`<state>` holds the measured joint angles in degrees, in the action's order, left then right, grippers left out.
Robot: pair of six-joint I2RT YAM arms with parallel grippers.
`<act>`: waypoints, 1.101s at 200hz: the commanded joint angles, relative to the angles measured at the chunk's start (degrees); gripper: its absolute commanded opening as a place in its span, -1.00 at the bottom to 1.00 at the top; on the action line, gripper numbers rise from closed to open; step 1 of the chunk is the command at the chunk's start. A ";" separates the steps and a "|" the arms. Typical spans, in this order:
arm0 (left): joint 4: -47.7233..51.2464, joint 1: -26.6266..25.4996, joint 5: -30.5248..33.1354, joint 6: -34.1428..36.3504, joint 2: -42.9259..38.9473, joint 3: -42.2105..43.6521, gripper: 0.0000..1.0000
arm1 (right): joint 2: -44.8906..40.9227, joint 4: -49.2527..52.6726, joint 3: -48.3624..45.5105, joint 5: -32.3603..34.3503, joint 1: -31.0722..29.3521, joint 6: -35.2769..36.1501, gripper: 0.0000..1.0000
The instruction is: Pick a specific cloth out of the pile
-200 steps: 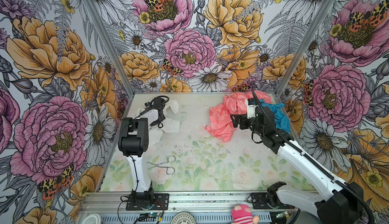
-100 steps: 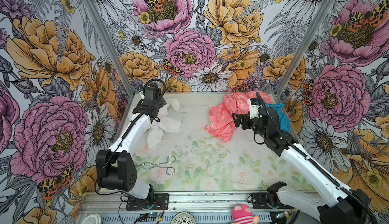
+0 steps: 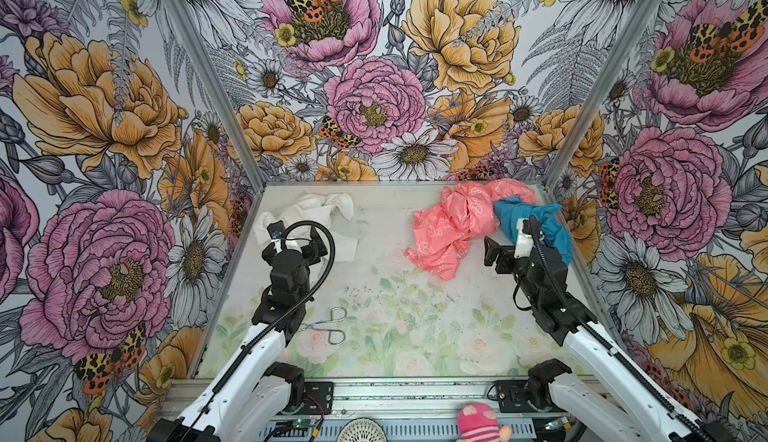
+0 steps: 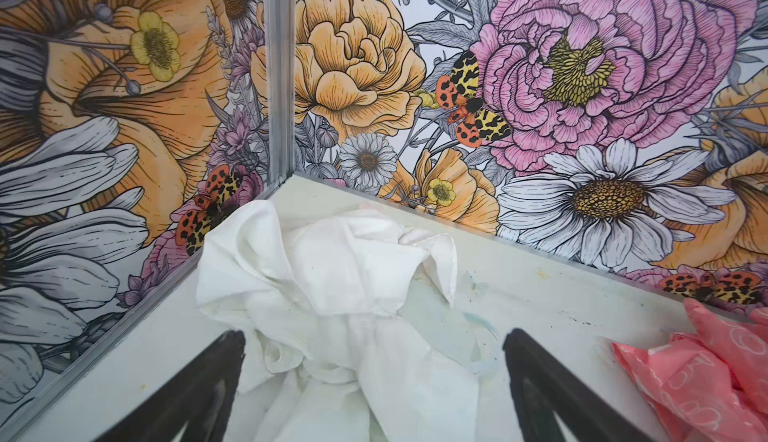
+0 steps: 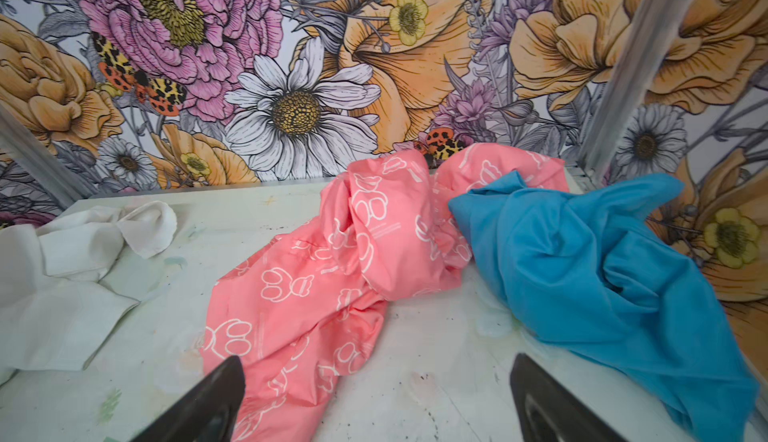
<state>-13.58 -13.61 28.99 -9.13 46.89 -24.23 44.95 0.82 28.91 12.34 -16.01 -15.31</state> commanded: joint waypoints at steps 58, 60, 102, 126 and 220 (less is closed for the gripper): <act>-37.80 7.86 -3.19 7.16 14.57 14.01 0.97 | 6.57 -26.14 -14.72 9.45 11.73 3.47 0.99; -38.83 7.86 -3.27 7.38 15.49 14.11 0.97 | 7.29 -26.53 -14.86 9.52 11.89 3.58 0.99; -51.40 8.72 -5.09 9.98 29.82 13.80 0.97 | 21.38 -42.56 -15.80 6.90 13.81 8.13 0.99; -56.62 9.69 -7.65 9.65 36.37 13.48 0.97 | 27.63 -49.98 -14.66 2.59 14.30 10.36 0.99; -47.05 11.15 -11.71 9.52 42.41 5.63 0.97 | 43.24 -54.61 -8.39 -6.17 16.66 11.06 0.99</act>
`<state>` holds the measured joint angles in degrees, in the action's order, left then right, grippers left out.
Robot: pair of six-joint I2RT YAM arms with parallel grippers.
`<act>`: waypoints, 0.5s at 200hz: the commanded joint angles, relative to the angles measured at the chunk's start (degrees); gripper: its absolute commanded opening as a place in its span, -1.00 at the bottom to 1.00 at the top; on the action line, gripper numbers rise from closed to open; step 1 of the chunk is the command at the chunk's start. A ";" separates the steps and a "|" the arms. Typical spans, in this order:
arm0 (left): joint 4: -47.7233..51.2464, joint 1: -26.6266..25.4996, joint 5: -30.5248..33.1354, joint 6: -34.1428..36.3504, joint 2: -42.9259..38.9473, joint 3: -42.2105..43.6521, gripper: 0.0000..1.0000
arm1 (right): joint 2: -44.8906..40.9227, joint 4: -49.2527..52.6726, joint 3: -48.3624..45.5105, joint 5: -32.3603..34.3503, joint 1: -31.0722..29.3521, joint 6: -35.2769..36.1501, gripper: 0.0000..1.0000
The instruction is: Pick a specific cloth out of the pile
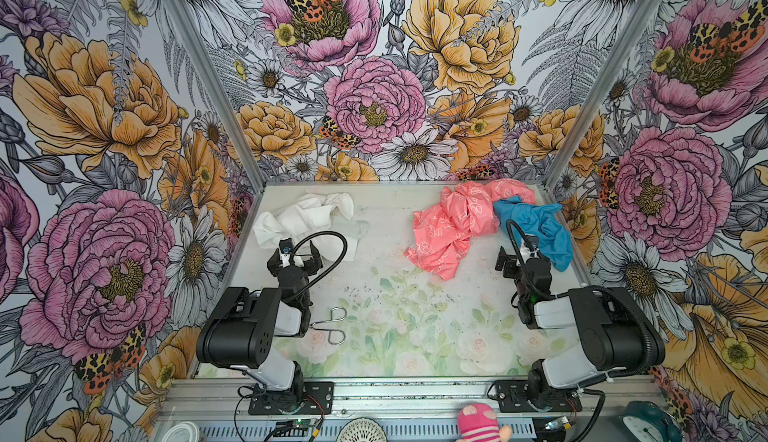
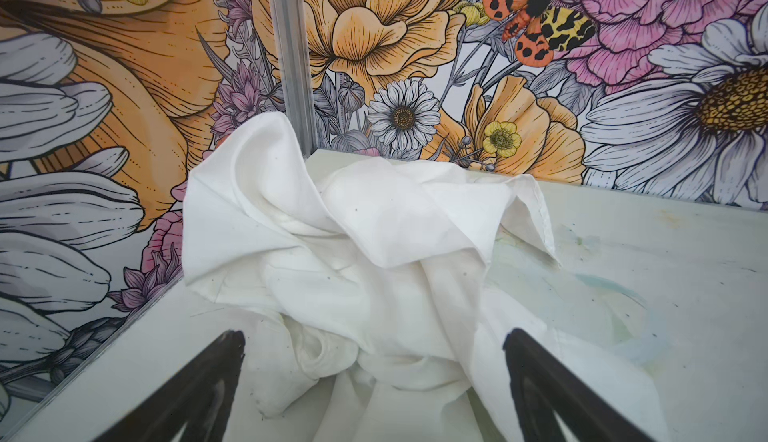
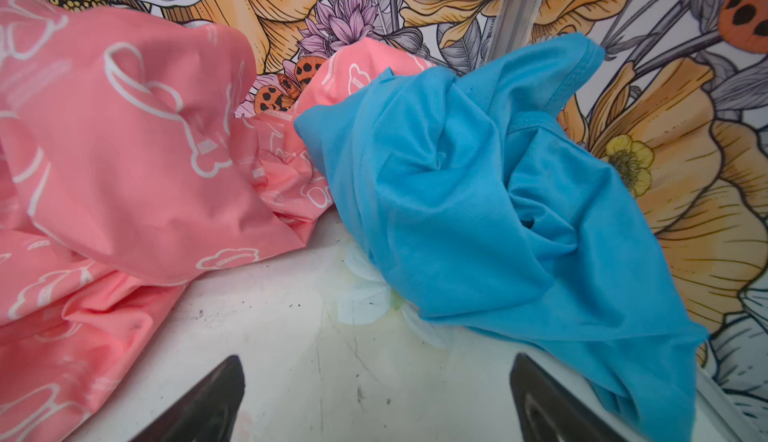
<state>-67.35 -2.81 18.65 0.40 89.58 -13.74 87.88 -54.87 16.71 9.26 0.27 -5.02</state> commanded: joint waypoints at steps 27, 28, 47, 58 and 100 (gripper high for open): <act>10.92 1.31 -2.11 -1.04 -0.49 -6.82 0.97 | 0.12 5.12 5.77 -3.88 0.47 0.79 0.99; 11.19 1.31 -2.12 -1.03 -0.61 -6.91 0.97 | 0.20 5.08 5.78 -3.80 0.45 0.79 0.99; 11.14 1.02 -1.93 -0.67 -0.43 -6.93 0.97 | 0.27 4.91 5.79 -3.25 0.44 0.63 0.99; 11.33 1.03 -1.96 -0.76 -0.56 -7.06 0.97 | 0.19 4.75 5.63 -1.97 0.41 0.27 0.99; 11.25 0.86 -1.99 -0.50 -0.49 -7.04 0.97 | 0.18 3.54 4.93 0.63 0.38 -0.70 0.99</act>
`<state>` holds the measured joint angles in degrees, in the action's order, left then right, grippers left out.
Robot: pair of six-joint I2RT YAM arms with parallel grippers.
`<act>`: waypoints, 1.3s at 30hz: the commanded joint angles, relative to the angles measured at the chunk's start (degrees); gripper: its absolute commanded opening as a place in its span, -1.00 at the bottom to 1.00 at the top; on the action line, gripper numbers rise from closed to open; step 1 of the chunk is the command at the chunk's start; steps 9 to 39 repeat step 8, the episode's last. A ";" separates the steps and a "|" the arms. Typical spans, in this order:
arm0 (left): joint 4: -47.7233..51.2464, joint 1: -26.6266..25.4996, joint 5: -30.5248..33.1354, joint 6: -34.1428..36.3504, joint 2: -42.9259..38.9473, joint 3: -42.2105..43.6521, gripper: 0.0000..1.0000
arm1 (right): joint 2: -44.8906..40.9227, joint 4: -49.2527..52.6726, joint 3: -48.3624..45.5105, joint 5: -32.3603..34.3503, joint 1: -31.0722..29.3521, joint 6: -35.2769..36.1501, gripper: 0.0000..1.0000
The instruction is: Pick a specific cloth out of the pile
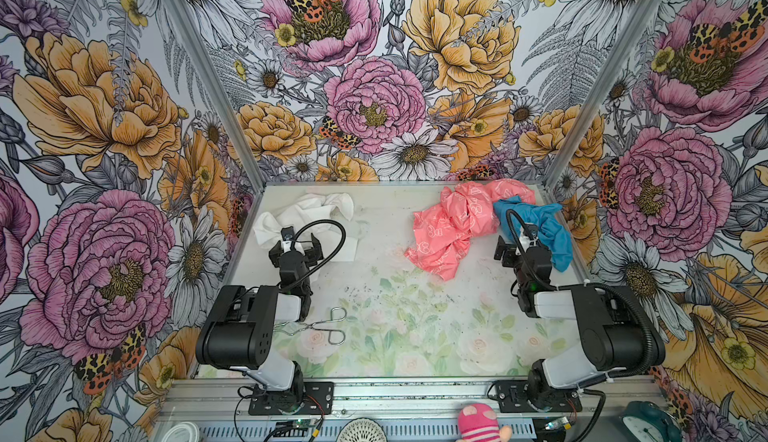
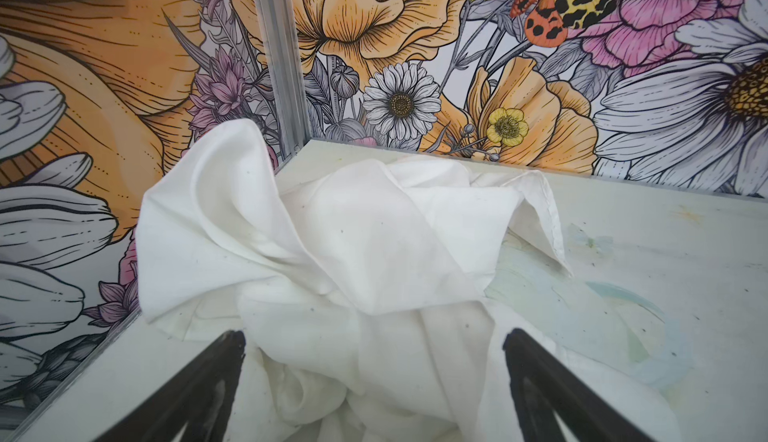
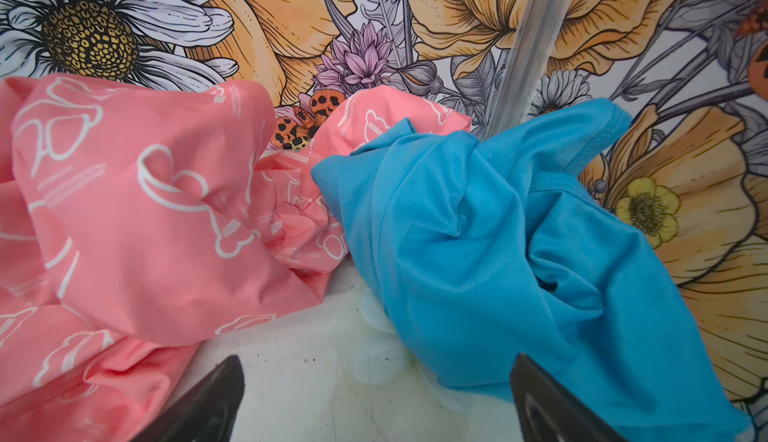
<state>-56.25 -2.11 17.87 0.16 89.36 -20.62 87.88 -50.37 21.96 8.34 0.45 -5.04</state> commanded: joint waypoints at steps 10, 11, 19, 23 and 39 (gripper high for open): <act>0.51 0.42 -1.78 -0.41 -0.33 -0.22 0.97 | 0.17 -1.02 -0.33 1.52 0.17 -0.73 0.99; 0.51 0.42 -1.78 -0.41 -0.33 -0.22 0.97 | 0.17 -1.02 -0.33 1.52 0.17 -0.73 0.99; 0.51 0.42 -1.78 -0.41 -0.33 -0.22 0.97 | 0.17 -1.02 -0.33 1.52 0.17 -0.73 0.99; 0.51 0.42 -1.78 -0.41 -0.33 -0.22 0.97 | 0.17 -1.02 -0.33 1.52 0.17 -0.73 0.99; 0.51 0.42 -1.78 -0.41 -0.33 -0.22 0.97 | 0.17 -1.02 -0.33 1.52 0.17 -0.73 0.99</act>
